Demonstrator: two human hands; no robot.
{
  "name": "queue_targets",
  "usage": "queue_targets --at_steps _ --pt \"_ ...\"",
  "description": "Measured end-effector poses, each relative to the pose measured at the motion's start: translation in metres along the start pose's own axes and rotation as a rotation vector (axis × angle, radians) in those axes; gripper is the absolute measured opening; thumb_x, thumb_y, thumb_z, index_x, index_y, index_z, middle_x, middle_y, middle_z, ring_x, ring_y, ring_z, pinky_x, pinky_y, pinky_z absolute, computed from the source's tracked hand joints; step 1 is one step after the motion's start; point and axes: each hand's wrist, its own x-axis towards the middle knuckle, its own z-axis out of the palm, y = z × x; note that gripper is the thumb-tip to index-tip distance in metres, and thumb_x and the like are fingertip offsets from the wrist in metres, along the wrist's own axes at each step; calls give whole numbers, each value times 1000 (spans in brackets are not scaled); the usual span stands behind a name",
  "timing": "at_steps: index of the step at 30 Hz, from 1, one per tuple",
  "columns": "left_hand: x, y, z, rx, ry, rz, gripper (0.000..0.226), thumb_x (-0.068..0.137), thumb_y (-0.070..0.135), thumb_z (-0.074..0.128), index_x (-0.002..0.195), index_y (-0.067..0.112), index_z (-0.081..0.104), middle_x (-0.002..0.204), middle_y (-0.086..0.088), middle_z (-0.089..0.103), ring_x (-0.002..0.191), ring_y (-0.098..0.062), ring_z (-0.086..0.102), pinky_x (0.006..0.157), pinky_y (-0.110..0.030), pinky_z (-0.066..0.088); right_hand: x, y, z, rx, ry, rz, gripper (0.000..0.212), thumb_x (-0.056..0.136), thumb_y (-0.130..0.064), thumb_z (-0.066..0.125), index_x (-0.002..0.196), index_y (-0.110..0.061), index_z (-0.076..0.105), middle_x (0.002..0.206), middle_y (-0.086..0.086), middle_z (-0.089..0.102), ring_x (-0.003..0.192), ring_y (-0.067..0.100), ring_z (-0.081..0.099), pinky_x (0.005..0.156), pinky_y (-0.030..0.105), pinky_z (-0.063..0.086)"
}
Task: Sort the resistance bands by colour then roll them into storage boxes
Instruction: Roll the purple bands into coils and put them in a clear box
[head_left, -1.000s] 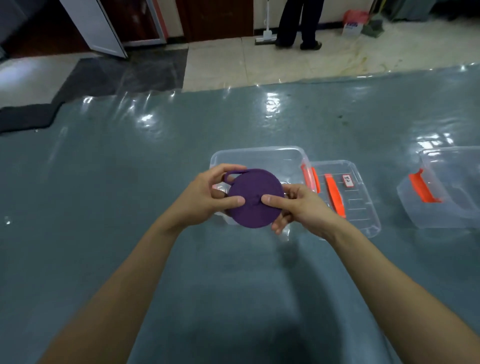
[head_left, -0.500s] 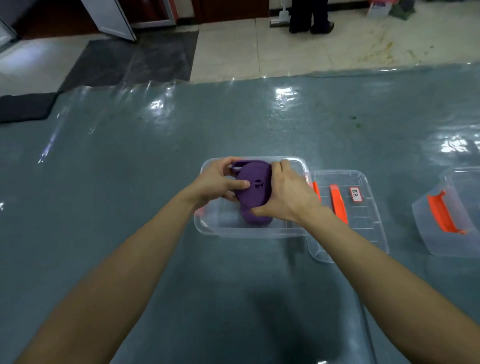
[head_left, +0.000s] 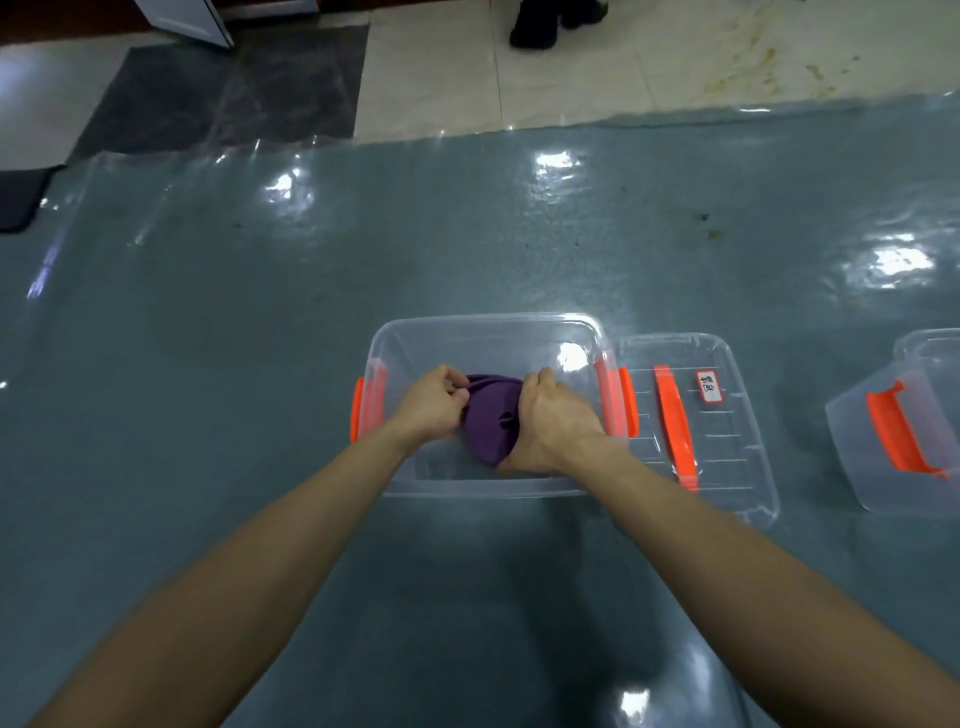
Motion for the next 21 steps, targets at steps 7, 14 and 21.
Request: queue_targets --at_steps 7,14,21 --pt "10 -6 0 -40 49 -102 21 91 1 71 106 15 65 111 -17 73 93 -36 79 82 -52 68 15 -9 3 -59 -45 11 106 58 -67 90 131 -4 45 122 12 48 109 28 63 88 38 54" --pt "19 -4 -2 -61 119 -90 30 84 -3 72 107 16 74 104 -8 77 96 -28 78 83 -49 68 25 -13 5 1 -88 83 116 54 -65 94 137 -2 44 125 13 48 111 30 63 92 39 57" --pt "27 -10 1 -38 132 -54 39 58 25 75 97 26 81 96 1 82 94 -24 79 88 -47 67 28 -15 8 55 -97 127 119 55 -59 97 142 0 41 129 14 45 115 30 60 80 33 49"
